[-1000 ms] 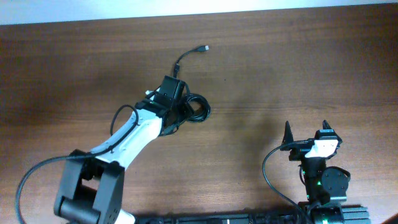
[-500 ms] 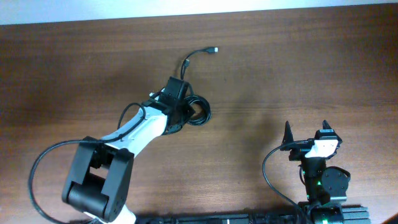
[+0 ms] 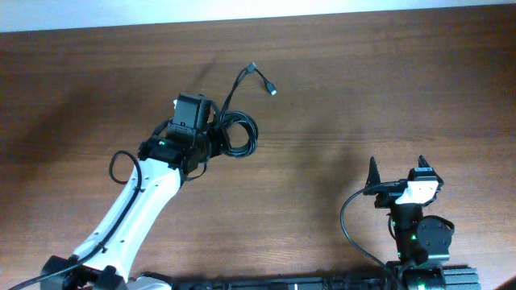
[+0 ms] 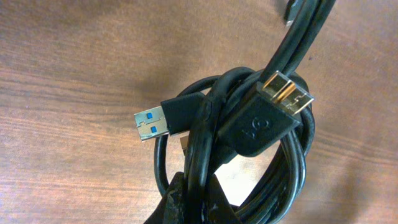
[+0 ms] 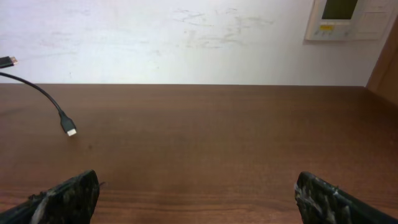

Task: Untangle cables

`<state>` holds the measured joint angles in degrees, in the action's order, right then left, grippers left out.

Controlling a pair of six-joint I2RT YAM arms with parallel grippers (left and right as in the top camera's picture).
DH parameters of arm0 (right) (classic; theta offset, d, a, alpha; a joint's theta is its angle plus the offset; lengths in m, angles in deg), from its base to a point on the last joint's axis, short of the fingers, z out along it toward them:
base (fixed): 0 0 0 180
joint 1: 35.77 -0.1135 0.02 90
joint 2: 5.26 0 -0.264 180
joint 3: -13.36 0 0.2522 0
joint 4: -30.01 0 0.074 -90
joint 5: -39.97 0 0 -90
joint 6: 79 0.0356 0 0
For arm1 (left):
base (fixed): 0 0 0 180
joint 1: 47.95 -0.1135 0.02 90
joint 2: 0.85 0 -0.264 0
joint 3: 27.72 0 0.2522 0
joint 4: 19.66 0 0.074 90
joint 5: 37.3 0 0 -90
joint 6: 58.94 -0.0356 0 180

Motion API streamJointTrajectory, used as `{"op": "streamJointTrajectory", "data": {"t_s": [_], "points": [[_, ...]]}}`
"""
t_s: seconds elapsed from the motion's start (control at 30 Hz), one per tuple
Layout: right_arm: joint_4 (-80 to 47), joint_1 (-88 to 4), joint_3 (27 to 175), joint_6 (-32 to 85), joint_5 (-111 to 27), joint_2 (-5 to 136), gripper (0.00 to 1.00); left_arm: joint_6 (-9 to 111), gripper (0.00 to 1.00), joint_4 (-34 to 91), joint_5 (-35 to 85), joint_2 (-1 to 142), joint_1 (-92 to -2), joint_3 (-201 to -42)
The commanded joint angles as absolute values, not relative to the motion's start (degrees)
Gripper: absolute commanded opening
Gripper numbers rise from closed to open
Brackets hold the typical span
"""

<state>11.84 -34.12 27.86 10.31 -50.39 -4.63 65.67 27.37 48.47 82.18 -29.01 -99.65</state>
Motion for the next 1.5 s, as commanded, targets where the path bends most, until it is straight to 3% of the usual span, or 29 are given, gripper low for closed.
{"op": "streamJointTrajectory", "data": {"t_s": [0.0,0.6,0.67,0.7,0.73,0.8,0.9,1.2,1.37,1.47], "points": [[11.6,-34.6,27.4,9.9,-50.5,-5.1,0.99,63.5,0.0,28.1,44.4,81.3,-29.3,-99.9],[11.7,-34.6,27.4,10.2,-48.7,-5.1,0.99,68.8,0.0,34.9,42.4,80.1,-29.3,-99.9],[12.2,-34.6,27.4,22.8,-43.3,-5.1,0.99,68.8,0.0,34.5,42.4,80.1,-29.3,-99.9],[12.5,-34.6,27.4,34.7,-40.3,-5.0,0.99,68.8,0.0,34.2,42.4,80.1,-29.3,-99.9],[13.1,-34.6,27.4,55.3,-33.5,-5.0,0.99,68.8,0.0,34.0,42.4,80.1,-29.3,-99.9],[13.5,-34.6,27.4,72.5,-23.4,-4.9,0.99,68.8,0.0,34.0,42.4,80.1,-29.3,-99.9],[13.5,-34.6,27.4,84.0,-17.0,-4.9,0.98,68.8,0.0,34.0,42.4,80.1,-29.3,-99.9],[10.8,-34.5,32.2,71.6,-14.7,-1.0,0.98,68.8,0.0,34.1,42.4,80.1,-29.2,-99.9],[-4.8,-34.6,51.2,55.9,-14.5,20.5,0.99,68.8,0.0,34.1,42.3,80.1,-29.2,-99.9],[-5.7,-34.6,55.8,53.9,-10.3,29.8,0.99,70.7,0.0,34.3,42.3,80.1,-29.3,-99.9]]}}
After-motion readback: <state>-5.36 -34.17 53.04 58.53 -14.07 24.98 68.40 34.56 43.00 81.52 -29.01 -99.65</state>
